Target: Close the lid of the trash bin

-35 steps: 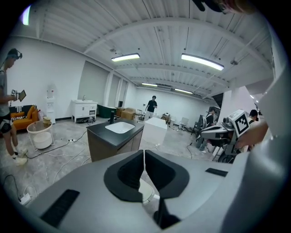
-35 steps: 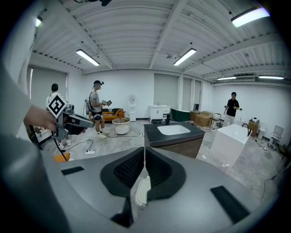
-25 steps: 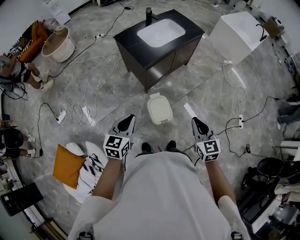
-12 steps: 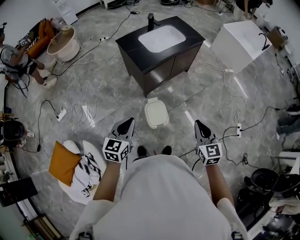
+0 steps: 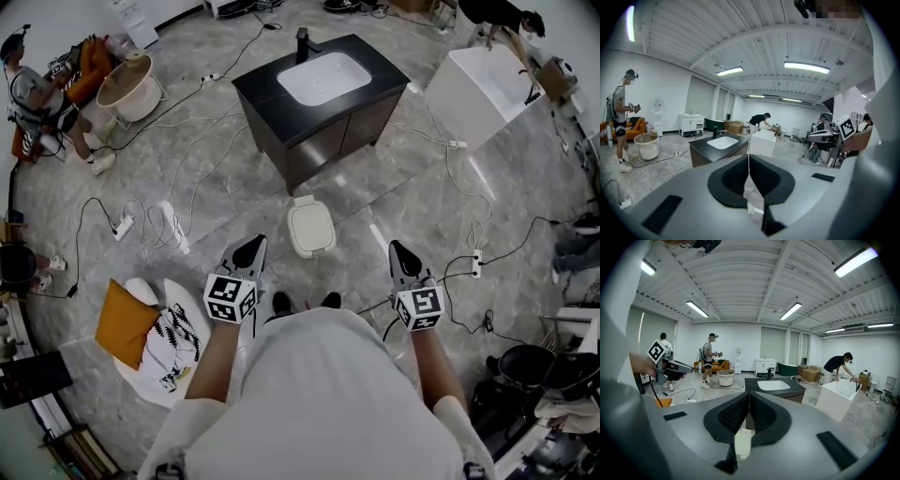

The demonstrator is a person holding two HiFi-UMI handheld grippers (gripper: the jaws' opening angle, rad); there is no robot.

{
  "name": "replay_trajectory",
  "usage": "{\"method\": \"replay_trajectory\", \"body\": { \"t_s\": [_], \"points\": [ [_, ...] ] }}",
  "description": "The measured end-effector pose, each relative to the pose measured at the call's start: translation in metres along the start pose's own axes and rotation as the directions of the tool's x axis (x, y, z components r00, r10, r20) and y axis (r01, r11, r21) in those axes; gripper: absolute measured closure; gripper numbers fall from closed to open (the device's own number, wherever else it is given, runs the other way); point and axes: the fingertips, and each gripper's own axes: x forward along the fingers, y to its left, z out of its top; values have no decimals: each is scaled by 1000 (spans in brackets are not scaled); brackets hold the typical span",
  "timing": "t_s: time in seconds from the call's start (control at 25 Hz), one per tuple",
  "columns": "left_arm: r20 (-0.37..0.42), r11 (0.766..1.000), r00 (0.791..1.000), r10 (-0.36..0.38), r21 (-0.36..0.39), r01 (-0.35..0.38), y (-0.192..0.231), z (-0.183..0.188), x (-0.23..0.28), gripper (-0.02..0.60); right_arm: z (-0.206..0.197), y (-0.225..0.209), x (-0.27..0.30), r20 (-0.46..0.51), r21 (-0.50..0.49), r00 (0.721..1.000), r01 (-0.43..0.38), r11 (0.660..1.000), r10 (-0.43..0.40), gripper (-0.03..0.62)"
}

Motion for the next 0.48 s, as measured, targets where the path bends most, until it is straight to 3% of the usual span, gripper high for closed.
{"method": "replay_trajectory", "body": {
  "t_s": [0.48],
  "points": [
    [-12,1000,1000,4,-21,-4,-1,-9,1,560,-1,3,-2,-6,0,1000,0,1000,0,562]
  ]
}}
